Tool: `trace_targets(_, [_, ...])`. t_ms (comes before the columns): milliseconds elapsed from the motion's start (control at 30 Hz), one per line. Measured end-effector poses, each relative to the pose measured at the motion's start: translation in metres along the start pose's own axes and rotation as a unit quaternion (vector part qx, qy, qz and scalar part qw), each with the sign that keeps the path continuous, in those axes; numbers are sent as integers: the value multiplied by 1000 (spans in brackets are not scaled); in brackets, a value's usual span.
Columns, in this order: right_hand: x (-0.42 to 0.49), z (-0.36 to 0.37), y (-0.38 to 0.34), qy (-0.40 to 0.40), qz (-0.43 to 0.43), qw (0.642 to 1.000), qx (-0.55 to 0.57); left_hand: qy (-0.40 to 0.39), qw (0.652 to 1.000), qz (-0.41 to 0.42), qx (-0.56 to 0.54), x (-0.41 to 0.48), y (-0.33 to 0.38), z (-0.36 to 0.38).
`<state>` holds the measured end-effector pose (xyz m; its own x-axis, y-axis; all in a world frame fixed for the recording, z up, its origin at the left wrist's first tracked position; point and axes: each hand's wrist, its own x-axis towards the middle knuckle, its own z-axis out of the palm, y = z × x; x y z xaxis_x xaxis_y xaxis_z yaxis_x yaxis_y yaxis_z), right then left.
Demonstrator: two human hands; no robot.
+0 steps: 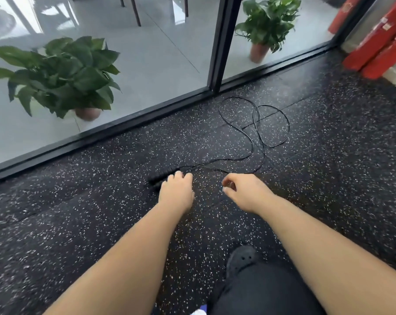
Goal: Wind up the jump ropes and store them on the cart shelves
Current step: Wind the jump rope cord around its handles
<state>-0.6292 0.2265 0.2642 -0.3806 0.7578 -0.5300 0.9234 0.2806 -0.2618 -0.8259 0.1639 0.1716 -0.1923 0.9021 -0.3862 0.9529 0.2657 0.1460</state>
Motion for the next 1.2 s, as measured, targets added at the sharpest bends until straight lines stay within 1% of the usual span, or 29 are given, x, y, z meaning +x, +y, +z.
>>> trace_targets(100, [31, 9, -4, -17, -23, 999, -21, -6, 1000, -6, 21, 27, -14, 17])
trace_targets(200, [59, 21, -7, -27, -32, 999, -13, -20, 999, -11, 40, 52, -28, 36])
trace_targets(367, [91, 49, -9, -30, -24, 999, 6, -26, 997, -23, 76, 90, -47, 68])
trace_targets(467, [104, 65, -10, -38, -17, 999, 15, -24, 995, -48, 84, 108, -55, 84])
trace_targets(600, [110, 81, -8, -34, -5, 999, 42, -43, 991, -87, 89, 131, -61, 101])
trace_targets(700, [110, 95, -6, -36, 11, 996, 79, -63, 990, -115, 58, 147, -61, 109])
trace_targets(767, [107, 103, -5, -37, 21, 993, 106, -57, 989, -127, 57, 156, -61, 114])
trace_targets(867, [103, 113, -3, -42, 32, 990, 132, -39, 985, -131, 106, 166, -65, 120])
trace_targets(967, [99, 115, -1, -43, 37, 989, 139, -41, 981, -119, 145, 170, -67, 122])
trace_targets(1000, [98, 116, 0, -44, 38, 989, 138, -47, 983, -121, 132, 170, -64, 123])
trace_targets(1100, [93, 114, 4, -54, 48, 988, 136, -85, 985, -142, 43, 159, -48, 116])
trace_targets(1200, [89, 105, 12, -37, 61, 990, 124, -87, 988, -127, -10, 140, -26, 97])
